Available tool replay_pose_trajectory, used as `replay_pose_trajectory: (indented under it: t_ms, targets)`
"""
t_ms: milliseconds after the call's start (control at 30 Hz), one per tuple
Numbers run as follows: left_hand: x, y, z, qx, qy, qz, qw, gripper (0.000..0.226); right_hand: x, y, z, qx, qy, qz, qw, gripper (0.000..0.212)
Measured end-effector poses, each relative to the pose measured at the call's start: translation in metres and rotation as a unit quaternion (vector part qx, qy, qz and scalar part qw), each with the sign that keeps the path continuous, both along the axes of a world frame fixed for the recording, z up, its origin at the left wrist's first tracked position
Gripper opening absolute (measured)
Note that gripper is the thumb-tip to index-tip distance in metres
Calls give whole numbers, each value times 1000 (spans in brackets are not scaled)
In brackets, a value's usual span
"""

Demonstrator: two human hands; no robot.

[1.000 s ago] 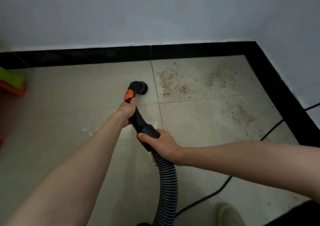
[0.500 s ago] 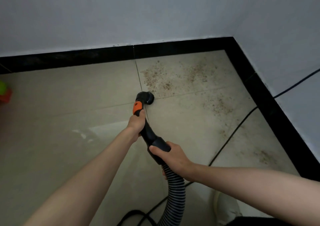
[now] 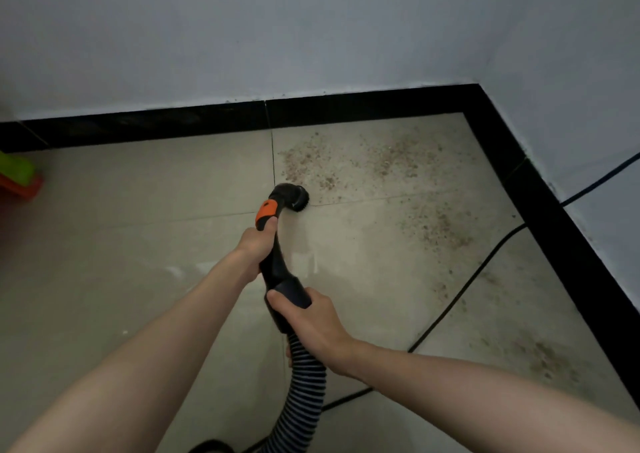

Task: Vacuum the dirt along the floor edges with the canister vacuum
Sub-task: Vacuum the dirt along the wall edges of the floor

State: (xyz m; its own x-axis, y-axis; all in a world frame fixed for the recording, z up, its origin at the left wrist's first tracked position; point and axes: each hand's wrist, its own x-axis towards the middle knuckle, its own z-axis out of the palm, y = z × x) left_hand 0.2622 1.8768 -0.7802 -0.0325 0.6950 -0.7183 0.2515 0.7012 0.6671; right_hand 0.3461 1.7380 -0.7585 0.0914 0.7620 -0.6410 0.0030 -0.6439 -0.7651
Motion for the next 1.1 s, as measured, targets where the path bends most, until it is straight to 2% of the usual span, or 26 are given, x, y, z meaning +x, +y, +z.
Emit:
replay_pose_trajectory:
  t_ms: [33,100,133,300,433,600,667,833,1100]
  targets:
    - [-3,-2,4,1,2,3,1000,51,-4,2,1,7,-3,-8,1000,31]
    - [63,-14,13,84,80,110,987,42,76,13,-30,44,84,98,991,33]
    - [57,-12,18,86,76,129,985,38,69,17,-30,42,85,109,989,32]
    - [51,-6,30,59,103,77,990,35,47,40,-18,41,100,46,993,33]
    - [73,0,43,42,133,51,989,41,69,52,-22,45,102,76,991,36]
    - [85,15,51,-9,116,12,993,38,91,62,-20,37,134,95,986,34]
    - [79,18,41,-17,116,5,993,40,91,59,-22,41,120,102,987,33]
    - [67,28,15,27,114,9,993,44,82,68,-27,40,92,92,991,30]
    - [63,64,-17,88,171,12,981,49,68,100,-41,57,36,62,996,29]
